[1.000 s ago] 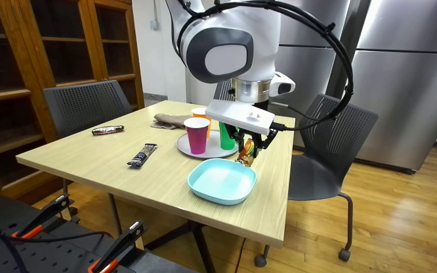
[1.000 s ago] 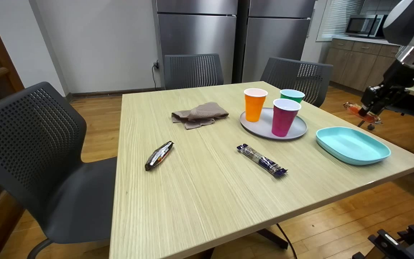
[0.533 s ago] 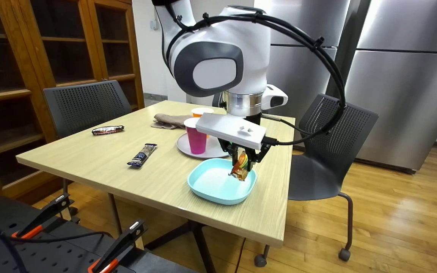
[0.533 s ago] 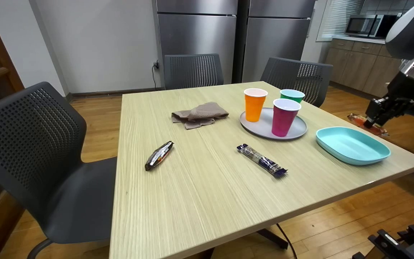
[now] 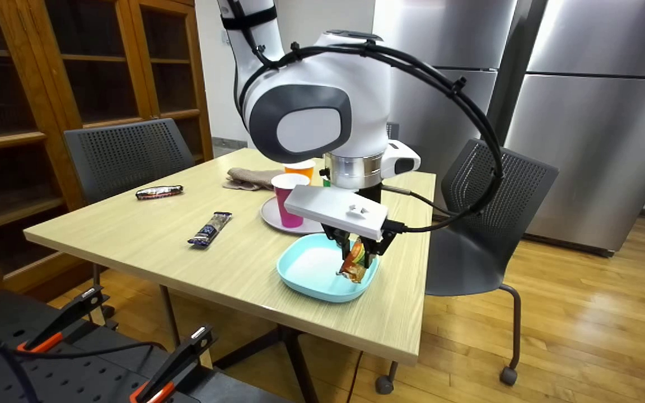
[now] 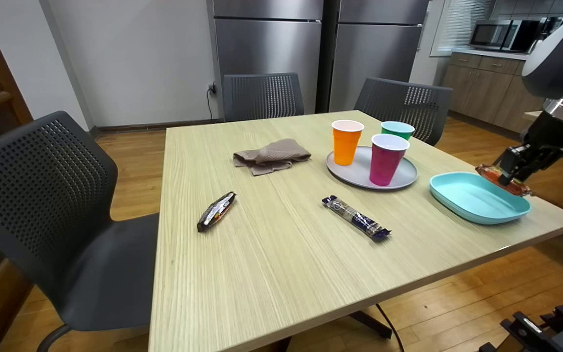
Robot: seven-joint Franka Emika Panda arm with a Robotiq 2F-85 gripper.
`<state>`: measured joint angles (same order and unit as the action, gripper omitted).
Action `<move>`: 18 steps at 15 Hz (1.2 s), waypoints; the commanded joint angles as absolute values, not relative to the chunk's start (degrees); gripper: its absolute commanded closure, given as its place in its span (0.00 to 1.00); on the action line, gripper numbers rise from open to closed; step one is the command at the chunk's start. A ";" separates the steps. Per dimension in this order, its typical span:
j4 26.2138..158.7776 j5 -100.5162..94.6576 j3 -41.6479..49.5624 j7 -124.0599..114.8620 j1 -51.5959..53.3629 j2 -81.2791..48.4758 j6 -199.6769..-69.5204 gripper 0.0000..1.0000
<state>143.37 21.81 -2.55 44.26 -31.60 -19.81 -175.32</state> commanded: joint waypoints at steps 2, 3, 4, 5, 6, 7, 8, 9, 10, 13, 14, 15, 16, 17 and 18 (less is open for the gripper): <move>145.39 21.51 -2.18 44.34 -30.82 -17.75 -176.49 0.24; 145.98 21.82 -2.98 44.90 -31.39 -16.36 -176.14 0.18; 146.24 22.08 -3.56 45.19 -31.82 -15.37 -175.64 0.12; 146.53 22.17 -3.79 45.18 -31.86 -14.26 -175.21 0.03; 146.75 22.22 -4.11 45.34 -32.02 -13.16 -174.66 0.00; 147.08 22.15 -4.37 45.48 -32.01 -12.02 -174.24 0.00; 147.44 22.05 -4.55 45.53 -31.91 -10.87 -173.82 0.00; 147.79 22.08 -5.03 45.93 -32.09 -9.61 -173.26 0.00; 148.24 22.05 -5.35 45.99 -31.93 -8.68 -173.19 0.00; 149.50 22.58 -7.24 46.36 -31.61 -5.94 -172.21 0.00; 149.91 23.04 -8.23 46.73 -31.64 -5.02 -171.73 0.00; 150.42 23.55 -9.36 47.15 -31.57 -4.19 -171.52 0.00; 150.70 23.97 -10.34 47.57 -31.52 -3.56 -171.16 0.00; 151.18 24.27 -11.33 47.73 -31.21 -2.98 -171.01 0.00; 151.52 24.77 -12.38 48.31 -31.11 -2.54 -170.83 0.00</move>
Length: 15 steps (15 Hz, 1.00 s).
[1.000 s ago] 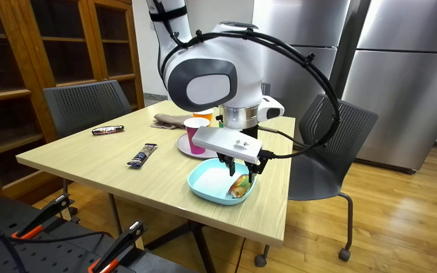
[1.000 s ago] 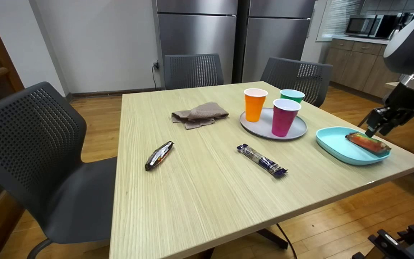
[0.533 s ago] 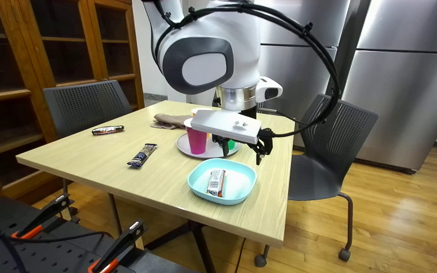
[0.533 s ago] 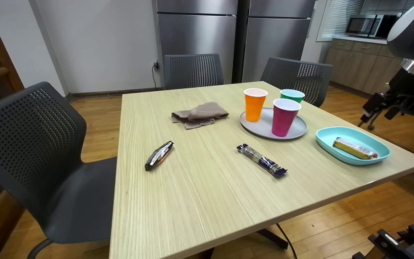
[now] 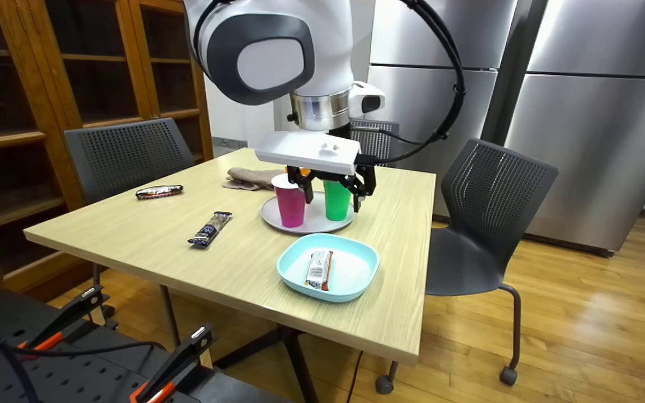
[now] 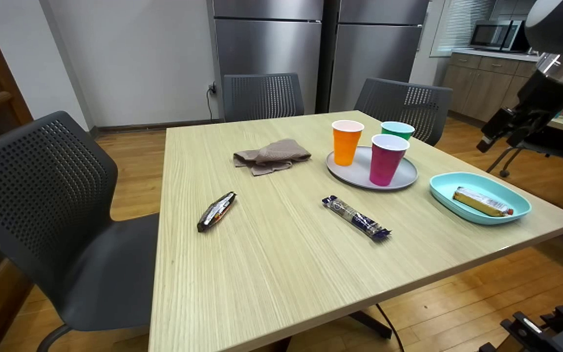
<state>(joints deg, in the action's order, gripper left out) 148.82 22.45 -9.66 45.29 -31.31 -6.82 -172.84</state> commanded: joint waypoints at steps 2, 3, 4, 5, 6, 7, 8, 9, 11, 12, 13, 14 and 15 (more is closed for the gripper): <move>152.47 25.24 -14.29 48.88 -30.51 -1.94 -171.10 0.00; 152.73 25.20 -15.08 48.83 -30.09 -1.95 -171.20 0.00; 152.86 25.69 -15.98 49.24 -29.83 -2.06 -171.21 0.00; 152.98 26.04 -16.90 49.27 -29.29 -2.26 -171.41 0.00; 152.96 26.53 -17.81 49.49 -28.90 -2.49 -171.32 0.00; 152.90 27.19 -18.95 49.49 -28.26 -2.93 -171.64 0.00; 152.71 28.14 -20.07 49.71 -27.71 -3.24 -171.68 0.00; 152.55 28.96 -21.19 49.83 -27.08 -3.68 -171.90 0.00; 152.63 29.06 -22.95 48.88 -25.37 -4.38 -172.24 0.00; 152.66 28.96 -23.80 48.63 -24.53 -5.03 -172.95 0.00; 152.62 28.78 -24.42 48.44 -23.86 -5.43 -172.94 0.00; 152.51 28.46 -25.03 48.14 -23.07 -6.10 -173.21 0.00; 152.48 27.63 -25.29 47.33 -22.09 -6.96 -173.86 0.00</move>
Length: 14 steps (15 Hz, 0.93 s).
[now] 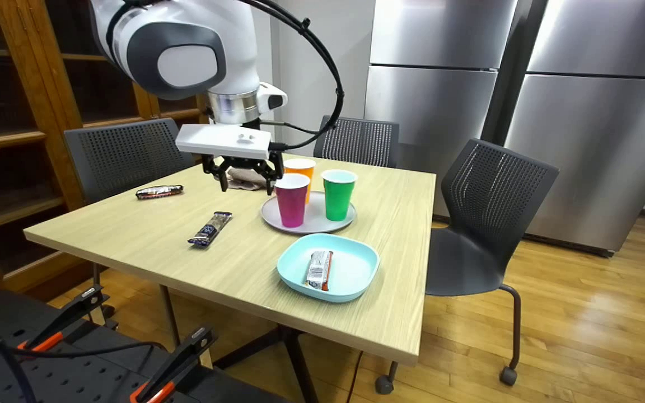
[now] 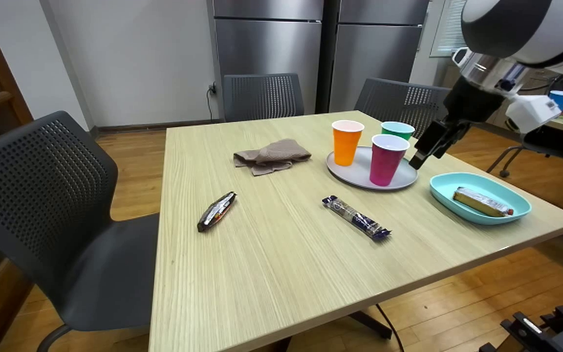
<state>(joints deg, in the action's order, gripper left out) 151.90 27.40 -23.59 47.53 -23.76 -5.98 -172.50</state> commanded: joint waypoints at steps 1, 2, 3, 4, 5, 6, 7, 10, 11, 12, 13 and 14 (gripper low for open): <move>152.38 27.09 -25.51 46.95 -21.23 -7.65 -174.02 0.00; 152.30 26.88 -25.63 46.89 -20.47 -8.21 -174.13 0.00; 152.19 26.73 -25.77 47.04 -19.82 -8.59 -173.84 0.00; 152.24 26.20 -25.48 46.80 -18.99 -8.88 -173.76 0.00; 151.90 27.13 -25.06 47.48 -19.75 -8.61 -172.77 0.00; 151.90 27.04 -25.07 47.48 -19.19 -8.99 -172.79 0.00; 151.90 27.02 -25.07 47.48 -18.91 -9.22 -172.83 0.00; 151.90 27.02 -25.06 47.48 -18.84 -9.29 -172.85 0.00; 151.90 27.01 -25.07 47.48 -18.84 -9.29 -172.86 0.00; 151.90 27.01 -25.06 47.48 -18.84 -9.29 -172.86 0.00; 151.90 26.41 -24.58 47.06 -18.51 -9.25 -174.00 0.00; 151.73 25.58 -23.99 46.23 -17.87 -9.68 -174.63 0.00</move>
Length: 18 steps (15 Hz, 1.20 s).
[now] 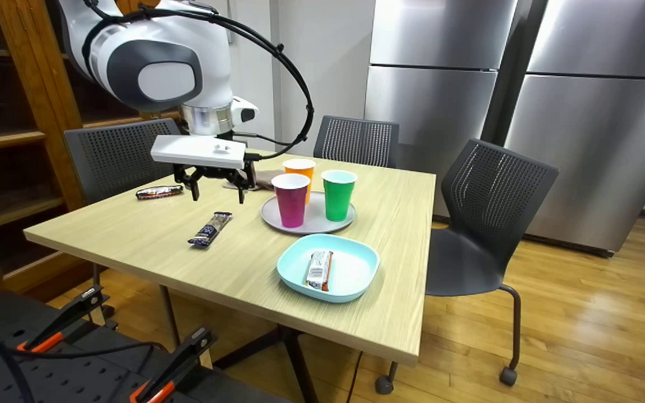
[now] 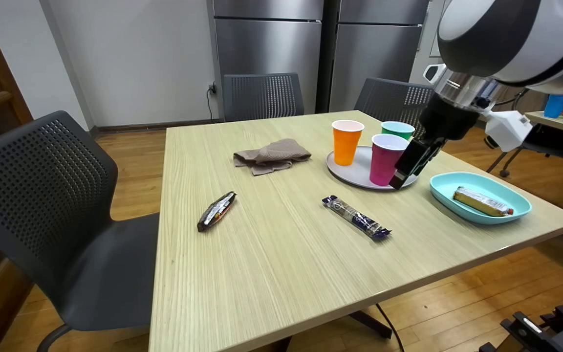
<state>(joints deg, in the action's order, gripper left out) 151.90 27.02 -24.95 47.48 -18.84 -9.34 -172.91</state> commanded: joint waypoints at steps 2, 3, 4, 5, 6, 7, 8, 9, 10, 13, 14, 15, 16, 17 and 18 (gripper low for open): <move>151.30 23.87 -22.85 44.98 -16.65 -10.90 -175.92 0.00; 150.96 23.02 -22.16 44.08 -15.96 -11.62 -176.33 0.00; 150.49 22.23 -21.33 43.03 -15.03 -12.50 -177.04 0.00; 150.08 21.49 -20.41 41.85 -13.95 -13.25 -177.38 0.00; 149.55 21.08 -19.43 40.63 -12.57 -14.43 -178.47 0.00; 148.94 20.99 -18.70 39.61 -11.41 -15.44 -179.07 0.00; 148.20 20.99 -17.70 38.36 -9.83 -16.74 -180.02 0.00; 147.43 21.32 -17.07 37.52 -8.61 -17.82 -180.56 0.00; 146.73 21.31 -15.75 36.38 -6.56 -18.97 -181.41 0.00; 145.18 13.68 -12.00 27.95 -1.91 -22.36 -183.17 0.00; 144.32 11.32 -9.35 25.47 1.10 -23.61 -183.44 0.00; 143.61 7.88 -7.22 21.85 3.20 -24.44 -183.44 0.00; 142.77 5.32 -3.78 18.78 6.69 -25.46 -183.40 0.00; 141.68 3.59 -0.99 16.10 9.48 -26.48 -182.83 0.00; 140.76 2.17 1.35 13.78 11.88 -27.31 -182.23 0.00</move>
<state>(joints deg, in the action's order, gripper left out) 144.07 6.69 -5.56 20.98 4.68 -24.32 -182.26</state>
